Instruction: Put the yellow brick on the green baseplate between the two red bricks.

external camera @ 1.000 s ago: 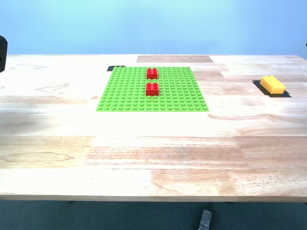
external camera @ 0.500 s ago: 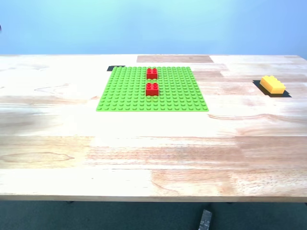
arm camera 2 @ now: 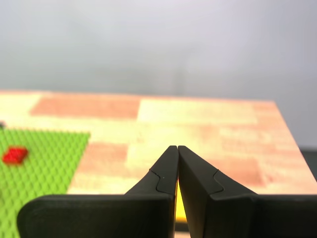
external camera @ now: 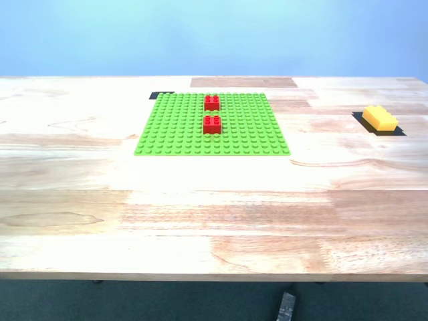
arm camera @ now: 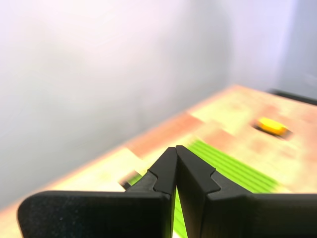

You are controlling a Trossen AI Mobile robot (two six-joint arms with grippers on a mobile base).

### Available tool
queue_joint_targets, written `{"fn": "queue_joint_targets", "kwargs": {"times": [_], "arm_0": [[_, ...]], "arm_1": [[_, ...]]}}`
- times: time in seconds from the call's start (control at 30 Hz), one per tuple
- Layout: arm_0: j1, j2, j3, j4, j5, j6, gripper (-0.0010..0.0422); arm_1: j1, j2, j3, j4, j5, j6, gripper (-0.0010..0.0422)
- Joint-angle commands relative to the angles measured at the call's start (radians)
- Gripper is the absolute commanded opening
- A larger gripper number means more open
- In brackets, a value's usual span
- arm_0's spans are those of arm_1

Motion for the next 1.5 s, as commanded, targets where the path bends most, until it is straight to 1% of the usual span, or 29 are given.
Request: {"fn": "queue_joint_targets", "kwargs": {"times": [0.03, 0.13, 0.23, 0.3, 0.43, 0.53, 0.6, 0.7, 0.93, 1.0, 1.03, 1.1, 1.3, 1.33, 1.5], "arm_0": [[0.000, 0.092, 0.103, -0.203, 0.056, 0.084, 0.0000], [0.000, 0.155, 0.166, -0.367, 0.058, 0.169, 0.0000], [0.000, 0.200, 0.190, -0.449, 0.057, 0.237, 0.0000], [0.000, 0.220, 0.187, -0.460, 0.057, 0.249, 0.0000], [0.000, 0.249, 0.165, -0.448, 0.058, 0.250, 0.0000], [0.000, 0.268, 0.156, -0.420, 0.058, 0.248, 0.0000], [0.000, 0.276, 0.156, -0.411, 0.058, 0.245, 0.0000], [0.000, 0.282, 0.156, -0.399, 0.058, 0.238, 0.0000], [-0.001, 0.277, 0.156, -0.400, 0.058, 0.238, 0.0000], [-0.002, 0.278, 0.156, -0.400, 0.058, 0.238, 0.0000], [-0.002, 0.278, 0.156, -0.401, 0.058, 0.238, 0.0000], [-0.002, 0.278, 0.156, -0.400, 0.058, 0.238, 0.0000], [-0.002, 0.280, 0.156, -0.400, 0.058, 0.238, 0.0000], [-0.003, 0.280, 0.156, -0.401, 0.058, 0.238, 0.0000], [-0.003, 0.280, 0.156, -0.400, 0.058, 0.238, 0.0000]], "arm_1": [[-0.024, 0.149, 0.101, -0.094, 0.000, -0.033, 0.0000], [-0.056, 0.288, 0.194, -0.163, -0.001, -0.070, 0.0000], [-0.089, 0.411, 0.277, -0.212, -0.002, -0.106, 0.0000], [-0.111, 0.488, 0.328, -0.249, -0.009, -0.137, 0.0000], [-0.153, 0.640, 0.422, -0.342, -0.011, -0.156, 0.0001], [-0.171, 0.740, 0.476, -0.394, -0.079, -0.169, 0.0016], [-0.175, 0.795, 0.498, -0.414, -0.112, -0.186, 0.0038], [-0.171, 0.853, 0.508, -0.414, -0.114, -0.187, 0.0085], [-0.176, 0.948, 0.507, -0.396, -0.113, -0.200, 0.0236], [-0.175, 0.974, 0.507, -0.382, -0.114, -0.183, 0.0269], [-0.173, 0.986, 0.507, -0.375, -0.114, -0.179, 0.0279], [-0.173, 1.011, 0.507, -0.368, -0.114, -0.180, 0.0283], [-0.165, 1.071, 0.507, -0.340, -0.121, -0.183, 0.0272], [-0.159, 1.077, 0.507, -0.336, -0.138, -0.182, 0.0271], [-0.132, 1.103, 0.505, -0.305, -0.134, -0.169, 0.0271]]}}
